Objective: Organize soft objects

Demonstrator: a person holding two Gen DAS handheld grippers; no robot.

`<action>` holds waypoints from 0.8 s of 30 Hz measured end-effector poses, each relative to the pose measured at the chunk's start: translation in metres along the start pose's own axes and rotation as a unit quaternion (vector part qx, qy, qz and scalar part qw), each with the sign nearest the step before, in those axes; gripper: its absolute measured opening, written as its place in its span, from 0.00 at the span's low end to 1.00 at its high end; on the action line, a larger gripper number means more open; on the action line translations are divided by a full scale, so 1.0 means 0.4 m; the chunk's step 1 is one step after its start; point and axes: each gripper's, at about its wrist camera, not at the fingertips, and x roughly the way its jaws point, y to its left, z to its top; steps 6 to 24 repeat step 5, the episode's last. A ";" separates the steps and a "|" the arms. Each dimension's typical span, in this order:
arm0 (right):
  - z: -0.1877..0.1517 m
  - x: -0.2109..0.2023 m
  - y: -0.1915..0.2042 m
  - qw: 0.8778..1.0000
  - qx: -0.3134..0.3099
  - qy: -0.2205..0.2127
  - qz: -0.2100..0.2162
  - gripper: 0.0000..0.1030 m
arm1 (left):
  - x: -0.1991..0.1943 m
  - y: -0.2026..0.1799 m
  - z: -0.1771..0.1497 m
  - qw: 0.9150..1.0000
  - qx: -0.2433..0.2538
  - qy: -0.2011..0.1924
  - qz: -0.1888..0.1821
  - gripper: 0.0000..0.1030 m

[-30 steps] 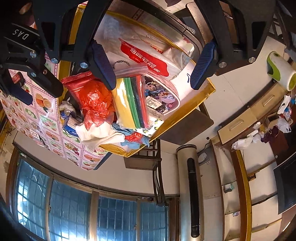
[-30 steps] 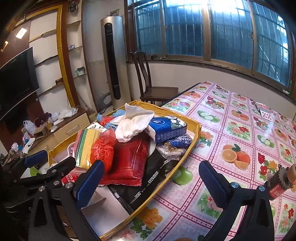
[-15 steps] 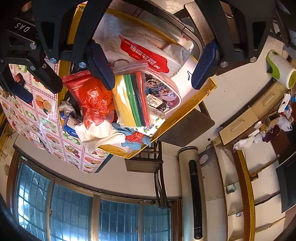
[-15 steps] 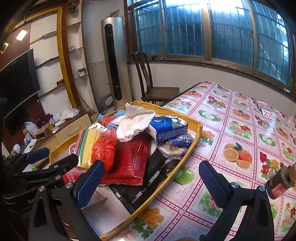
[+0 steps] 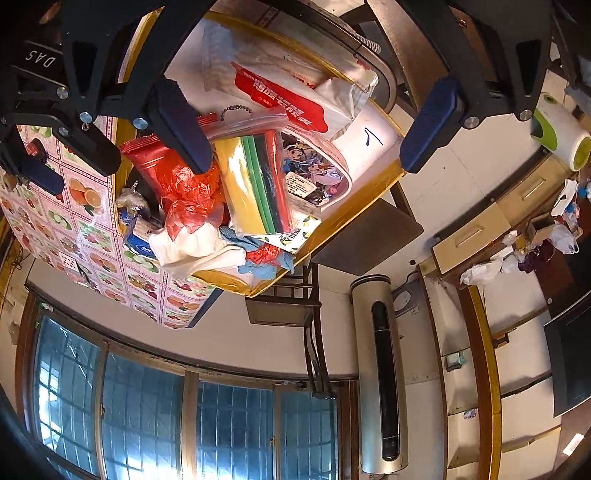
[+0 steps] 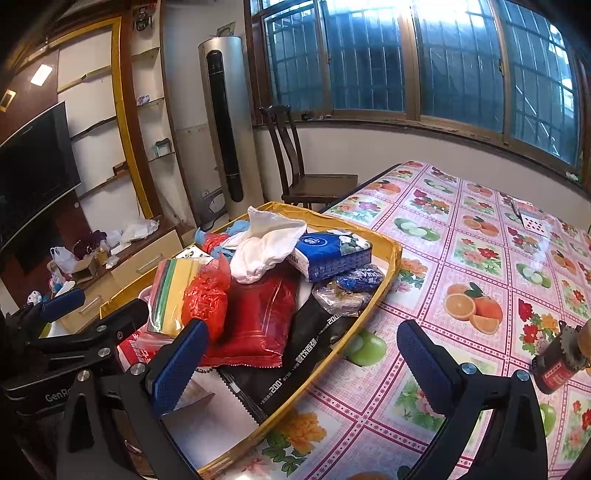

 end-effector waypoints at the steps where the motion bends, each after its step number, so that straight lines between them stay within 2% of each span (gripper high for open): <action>1: 0.001 -0.002 0.000 1.000 0.000 -0.001 0.000 1.00 | 0.000 -0.001 -0.001 1.000 0.003 -0.001 0.004 0.99; 5: 0.002 -0.011 -0.003 1.000 0.001 -0.006 -0.001 1.00 | -0.004 -0.012 -0.006 1.000 0.014 -0.005 0.019 0.99; 24: 0.002 -0.011 -0.003 1.000 0.001 -0.006 -0.001 1.00 | -0.004 -0.012 -0.006 1.000 0.014 -0.005 0.019 0.99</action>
